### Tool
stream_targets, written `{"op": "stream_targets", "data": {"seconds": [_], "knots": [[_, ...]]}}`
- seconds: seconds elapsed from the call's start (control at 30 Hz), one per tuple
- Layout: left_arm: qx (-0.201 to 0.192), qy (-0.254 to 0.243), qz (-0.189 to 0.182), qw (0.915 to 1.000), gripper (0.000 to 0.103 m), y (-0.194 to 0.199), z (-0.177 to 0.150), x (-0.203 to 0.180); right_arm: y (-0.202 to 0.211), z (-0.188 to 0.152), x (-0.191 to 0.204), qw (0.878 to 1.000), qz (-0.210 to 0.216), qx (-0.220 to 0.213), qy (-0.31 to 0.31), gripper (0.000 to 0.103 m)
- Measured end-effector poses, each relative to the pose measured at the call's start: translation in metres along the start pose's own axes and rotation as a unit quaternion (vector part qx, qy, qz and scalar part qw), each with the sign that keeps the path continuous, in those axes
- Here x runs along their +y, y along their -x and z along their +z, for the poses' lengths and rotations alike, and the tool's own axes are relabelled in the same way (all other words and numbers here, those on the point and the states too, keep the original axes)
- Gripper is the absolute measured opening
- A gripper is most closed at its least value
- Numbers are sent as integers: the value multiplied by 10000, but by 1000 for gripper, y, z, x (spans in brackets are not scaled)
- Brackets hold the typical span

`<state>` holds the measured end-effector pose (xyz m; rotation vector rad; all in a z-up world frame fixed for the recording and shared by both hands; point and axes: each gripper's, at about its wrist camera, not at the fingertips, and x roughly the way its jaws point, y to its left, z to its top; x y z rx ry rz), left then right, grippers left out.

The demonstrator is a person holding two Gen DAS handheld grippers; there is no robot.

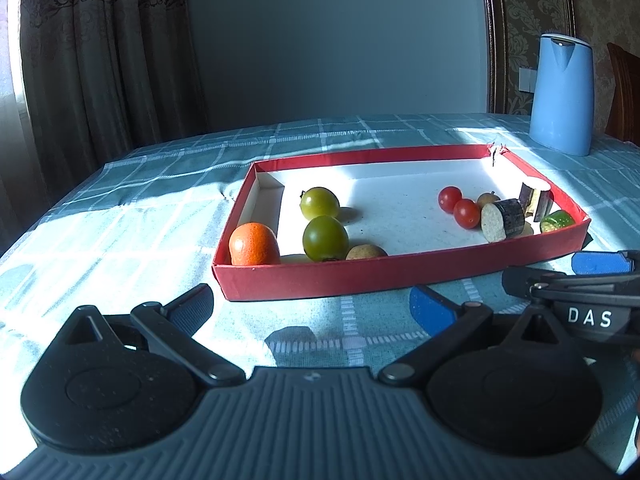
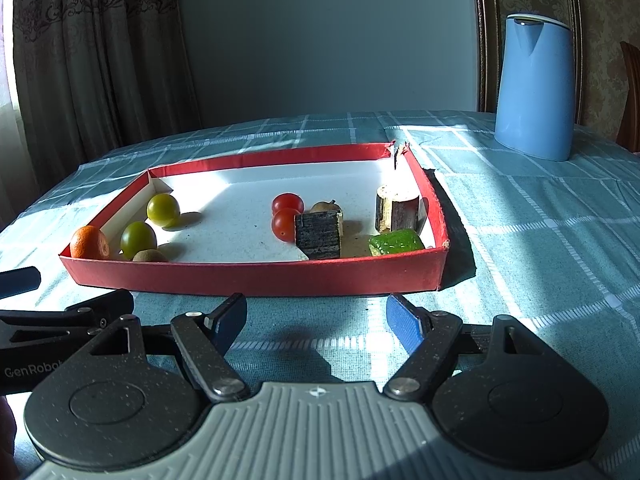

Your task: Organize fruits

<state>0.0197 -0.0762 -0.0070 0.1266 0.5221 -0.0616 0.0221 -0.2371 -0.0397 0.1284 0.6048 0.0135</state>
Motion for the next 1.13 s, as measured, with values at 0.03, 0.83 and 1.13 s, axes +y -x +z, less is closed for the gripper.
{"op": "stream_targets", "data": {"seconds": [0.03, 0.83, 1.13], "knots": [[-8, -5, 1, 10000, 103, 0, 0, 0, 0, 0, 0, 10000, -3, 6, 7, 77], [66, -25, -12, 10000, 103, -4, 0, -1, -1, 0, 3, 10000, -10, 25, 47, 77], [-27, 34, 16, 10000, 103, 5, -3, 4, 0, -2, 9, 9999, 58, 53, 127, 77]]}}
